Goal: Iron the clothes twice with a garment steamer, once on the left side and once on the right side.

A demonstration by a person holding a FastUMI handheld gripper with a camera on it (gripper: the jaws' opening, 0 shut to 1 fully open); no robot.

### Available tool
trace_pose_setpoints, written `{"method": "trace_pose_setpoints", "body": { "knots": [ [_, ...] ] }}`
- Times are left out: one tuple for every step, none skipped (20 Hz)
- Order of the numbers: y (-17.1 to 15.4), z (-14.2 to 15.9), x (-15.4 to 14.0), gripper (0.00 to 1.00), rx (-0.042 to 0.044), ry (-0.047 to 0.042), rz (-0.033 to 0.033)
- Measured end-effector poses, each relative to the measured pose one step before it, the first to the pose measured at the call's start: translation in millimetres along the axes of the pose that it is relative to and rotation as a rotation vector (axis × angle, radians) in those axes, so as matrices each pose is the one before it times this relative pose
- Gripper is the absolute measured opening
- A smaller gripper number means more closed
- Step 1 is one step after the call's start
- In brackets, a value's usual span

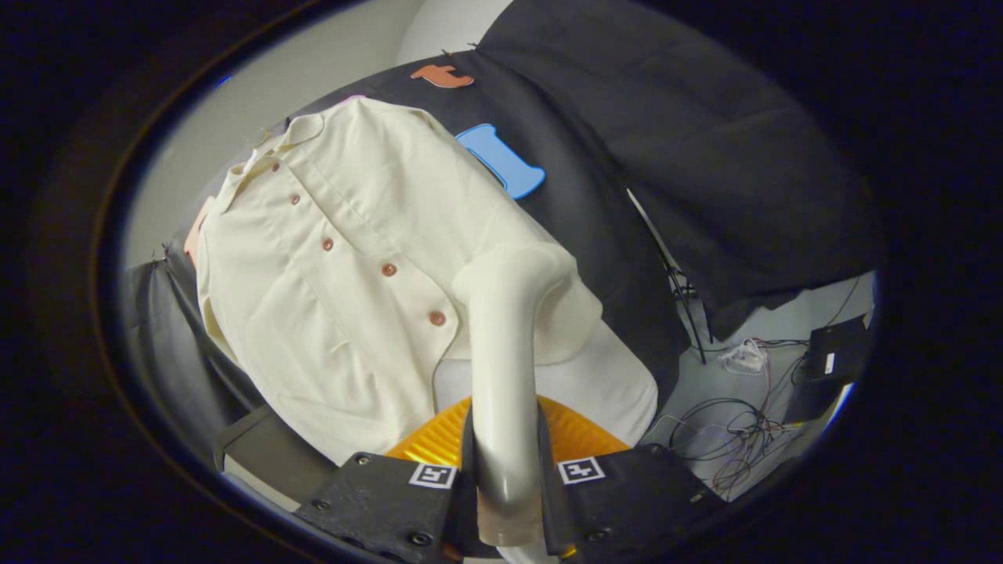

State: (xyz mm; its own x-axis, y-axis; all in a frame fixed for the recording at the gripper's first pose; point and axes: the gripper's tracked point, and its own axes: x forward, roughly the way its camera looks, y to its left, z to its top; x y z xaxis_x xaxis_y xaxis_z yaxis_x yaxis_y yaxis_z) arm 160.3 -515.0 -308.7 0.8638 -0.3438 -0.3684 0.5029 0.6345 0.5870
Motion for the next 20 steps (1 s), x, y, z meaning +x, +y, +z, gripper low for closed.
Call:
{"method": "trace_pose_setpoints", "body": {
  "knots": [
    [-0.93,-4.37,-4.86,0.33,0.01203,0.00675,-0.00222],
    [0.1,-1.46,-5.13,0.33,0.01916,-0.00208,0.00404],
    [0.84,-2.43,-5.67,0.33,0.02068,0.00026,0.00692],
    [2.12,-1.99,-6.93,0.33,0.01833,0.00054,0.00597],
    [2.83,-2.68,-6.36,0.33,0.01215,0.00251,0.00531],
    [3.33,-1.66,-7.85,0.33,0.00734,0.00029,0.00632],
    [4.42,-2.94,-7.42,0.33,0.00761,0.0027,0.00849],
    [4.56,-4.04,-8.27,0.33,0.00724,0.00849,0.00709],
    [4.78,-3.36,-9.4,0.33,0.00422,0.00867,0.00485],
    [6.15,-3.26,-9.22,0.33,-0.00028,0.00509,0.00863],
    [9.12,-3.08,-9.74,0.33,-0.00446,0.00207,0.01427],
    [10.47,-3.66,-10.03,0.33,-0.00316,0.00169,0.01688],
    [12.59,-3.91,-9.17,0.33,-0.00155,0.00207,0.01962],
    [14.11,-4.23,-9.08,0.33,-0.00154,0.00431,0.02157],
    [16.49,-7.23,-7.47,0.33,-0.00619,0.0109,0.02278],
    [16.91,-5.99,-8.33,0.33,-0.01015,0.00884,0.02498],
    [17.17,-4.01,-7.03,0.33,-0.01493,0.00208,0.02543],
    [17.16,-5.01,-7.09,0.33,-0.01738,0.00211,0.02538],
    [18.09,-5.89,-5.17,0.33,-0.01898,0.00544,0.0237],
    [16.38,-6.82,-5.25,0.33,-0.01574,0.00715,0.02169]
  ]
}}
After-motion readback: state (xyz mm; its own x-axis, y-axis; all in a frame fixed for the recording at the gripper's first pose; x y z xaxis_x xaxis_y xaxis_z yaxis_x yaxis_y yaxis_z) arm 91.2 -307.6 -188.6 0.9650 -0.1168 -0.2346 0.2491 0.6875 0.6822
